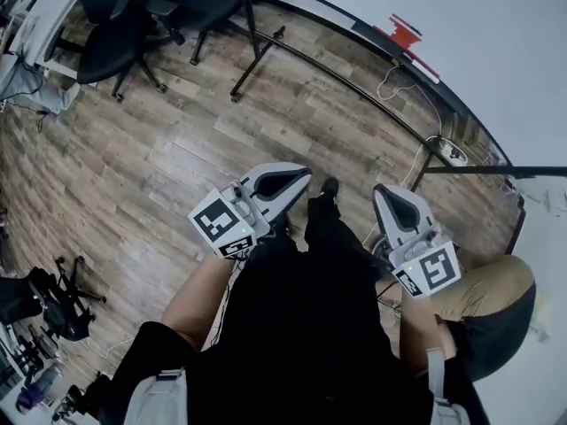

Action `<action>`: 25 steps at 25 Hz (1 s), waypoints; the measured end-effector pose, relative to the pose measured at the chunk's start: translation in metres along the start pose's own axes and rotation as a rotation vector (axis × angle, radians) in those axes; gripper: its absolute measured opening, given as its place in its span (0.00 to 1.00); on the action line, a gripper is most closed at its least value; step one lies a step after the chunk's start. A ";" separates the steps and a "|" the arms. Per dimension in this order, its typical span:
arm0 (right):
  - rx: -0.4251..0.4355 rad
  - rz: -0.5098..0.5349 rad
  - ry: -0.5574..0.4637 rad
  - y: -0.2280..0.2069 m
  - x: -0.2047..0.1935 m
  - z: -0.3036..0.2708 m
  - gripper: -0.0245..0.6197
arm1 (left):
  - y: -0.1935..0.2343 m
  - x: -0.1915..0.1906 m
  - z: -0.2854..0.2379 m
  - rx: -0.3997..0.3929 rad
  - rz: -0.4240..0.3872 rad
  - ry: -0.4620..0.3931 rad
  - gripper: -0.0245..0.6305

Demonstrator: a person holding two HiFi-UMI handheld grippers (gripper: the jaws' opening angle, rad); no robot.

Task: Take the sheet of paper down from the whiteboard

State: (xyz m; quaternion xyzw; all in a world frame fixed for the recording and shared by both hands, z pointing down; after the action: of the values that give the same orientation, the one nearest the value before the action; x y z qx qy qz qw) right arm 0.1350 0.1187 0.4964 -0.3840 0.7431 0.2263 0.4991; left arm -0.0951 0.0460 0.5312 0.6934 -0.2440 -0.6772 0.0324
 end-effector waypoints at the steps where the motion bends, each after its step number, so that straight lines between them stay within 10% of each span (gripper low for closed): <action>1: -0.003 0.004 -0.013 -0.013 0.002 -0.005 0.07 | 0.006 0.004 -0.009 0.003 -0.004 0.008 0.05; 8: 0.001 0.056 -0.135 -0.107 0.032 -0.020 0.07 | 0.031 0.044 -0.083 0.038 -0.046 0.061 0.05; 21: 0.066 0.301 -0.419 -0.237 0.169 -0.060 0.07 | 0.100 0.204 -0.174 0.141 -0.224 -0.096 0.05; 25: -0.013 0.425 -0.318 -0.240 0.179 -0.075 0.07 | 0.126 0.227 -0.187 0.070 -0.252 -0.103 0.05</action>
State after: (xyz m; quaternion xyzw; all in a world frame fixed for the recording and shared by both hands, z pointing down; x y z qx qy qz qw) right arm 0.2463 -0.1417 0.3743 -0.1824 0.7179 0.3883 0.5482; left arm 0.0377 -0.2049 0.3845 0.6837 -0.1799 -0.7015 -0.0897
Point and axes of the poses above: the fingertips, and each gripper's own axes: z backward along the fingers, y to its left, x out of its top, the point moved 8 cm from there along z, backward along the fingers, and after that the axes turned 9 degrees about y, right-handed, at the moved point
